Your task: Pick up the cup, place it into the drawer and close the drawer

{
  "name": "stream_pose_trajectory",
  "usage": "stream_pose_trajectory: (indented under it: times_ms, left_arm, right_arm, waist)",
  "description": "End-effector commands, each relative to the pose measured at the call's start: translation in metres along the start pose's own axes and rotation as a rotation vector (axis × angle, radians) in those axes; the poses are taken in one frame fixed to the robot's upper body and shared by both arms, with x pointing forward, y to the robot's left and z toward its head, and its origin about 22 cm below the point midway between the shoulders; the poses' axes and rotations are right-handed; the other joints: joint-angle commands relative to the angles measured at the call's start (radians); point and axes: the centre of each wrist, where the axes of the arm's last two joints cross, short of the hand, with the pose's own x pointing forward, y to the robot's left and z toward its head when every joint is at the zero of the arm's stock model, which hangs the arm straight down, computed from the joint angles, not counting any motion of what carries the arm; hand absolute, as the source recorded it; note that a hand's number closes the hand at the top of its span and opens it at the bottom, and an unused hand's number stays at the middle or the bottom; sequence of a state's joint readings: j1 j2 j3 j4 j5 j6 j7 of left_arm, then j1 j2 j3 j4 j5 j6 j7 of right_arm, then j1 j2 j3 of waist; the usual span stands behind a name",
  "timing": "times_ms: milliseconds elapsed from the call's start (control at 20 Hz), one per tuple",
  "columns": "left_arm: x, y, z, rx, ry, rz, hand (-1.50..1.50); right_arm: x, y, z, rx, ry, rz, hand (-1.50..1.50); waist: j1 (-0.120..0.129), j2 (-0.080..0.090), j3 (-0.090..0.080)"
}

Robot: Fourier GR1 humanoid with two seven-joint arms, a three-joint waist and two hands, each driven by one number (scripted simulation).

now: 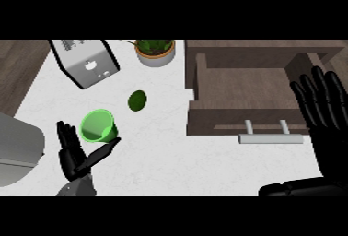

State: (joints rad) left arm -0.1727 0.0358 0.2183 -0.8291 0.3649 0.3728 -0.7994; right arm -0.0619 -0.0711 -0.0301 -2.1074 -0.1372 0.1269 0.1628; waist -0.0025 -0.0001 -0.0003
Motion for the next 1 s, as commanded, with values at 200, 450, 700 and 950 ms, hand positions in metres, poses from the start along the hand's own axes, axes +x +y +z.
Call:
stream_pose_trajectory:
  times_ms: [200,450,700,950]
  left_arm:
    - [-0.001,-0.008,-0.008,-0.025,-0.021,0.049,-1.50]
    - [-0.012,-0.006,-0.012,-0.006,-0.028,0.104,-1.50]
    - [-0.015,-0.006,-0.014,-0.046,-0.002,0.173,-1.50]
    - [-0.022,-0.012,-0.015,-0.091,-0.015,0.239,-1.50]
  right_arm:
    - [0.006,-0.015,0.003,0.003,-0.019,-0.011,-1.50]
    - [-0.014,-0.005,-0.016,-0.004,-0.001,-0.008,-1.50]
    - [0.002,0.002,-0.006,0.004,0.012,-0.003,-1.50]
    - [0.003,-0.011,-0.016,0.012,0.003,-0.004,-1.50]
  waist:
    - [-0.001,0.000,0.000]
    - [0.001,0.001,0.000]
    - [0.001,0.000,0.000]
    - [-0.003,0.002,0.000]
